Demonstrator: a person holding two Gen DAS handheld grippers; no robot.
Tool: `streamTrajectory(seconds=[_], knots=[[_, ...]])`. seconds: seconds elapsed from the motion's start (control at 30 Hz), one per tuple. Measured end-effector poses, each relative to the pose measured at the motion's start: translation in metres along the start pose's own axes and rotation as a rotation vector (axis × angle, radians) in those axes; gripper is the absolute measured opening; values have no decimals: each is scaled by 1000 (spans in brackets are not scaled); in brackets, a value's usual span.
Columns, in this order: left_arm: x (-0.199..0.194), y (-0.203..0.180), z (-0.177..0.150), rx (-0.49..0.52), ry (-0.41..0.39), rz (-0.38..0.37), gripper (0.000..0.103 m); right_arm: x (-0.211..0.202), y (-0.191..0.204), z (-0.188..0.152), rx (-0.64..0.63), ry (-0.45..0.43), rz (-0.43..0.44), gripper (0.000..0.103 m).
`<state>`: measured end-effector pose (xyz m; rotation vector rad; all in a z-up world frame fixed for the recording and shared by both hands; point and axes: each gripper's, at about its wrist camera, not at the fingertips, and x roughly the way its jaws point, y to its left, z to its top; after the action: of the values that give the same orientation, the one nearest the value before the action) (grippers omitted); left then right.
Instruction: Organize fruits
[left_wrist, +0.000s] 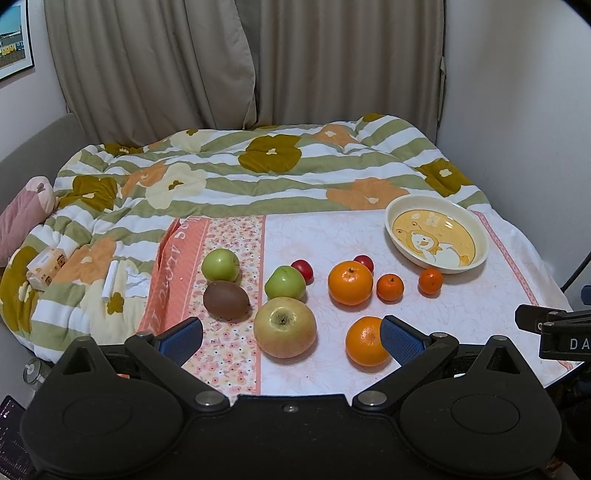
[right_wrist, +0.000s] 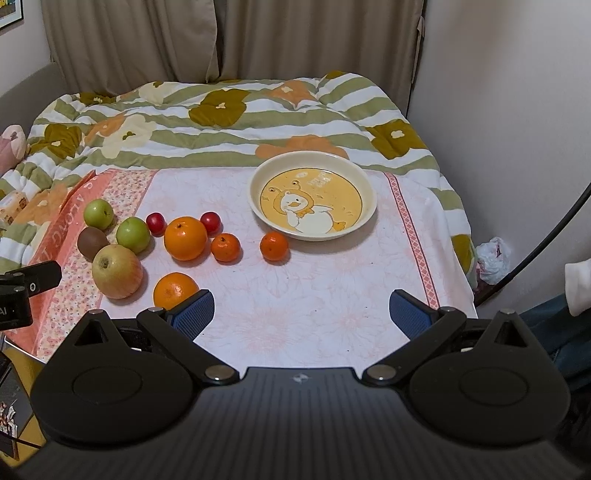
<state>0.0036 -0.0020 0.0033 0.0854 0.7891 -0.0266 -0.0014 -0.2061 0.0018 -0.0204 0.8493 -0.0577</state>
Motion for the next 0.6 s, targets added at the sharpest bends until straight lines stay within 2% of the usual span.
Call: streamTrajectory(seconds=[0.6], knots=[[-5, 1, 1, 1, -12, 4, 103, -3, -2, 2, 12, -5, 7, 103]])
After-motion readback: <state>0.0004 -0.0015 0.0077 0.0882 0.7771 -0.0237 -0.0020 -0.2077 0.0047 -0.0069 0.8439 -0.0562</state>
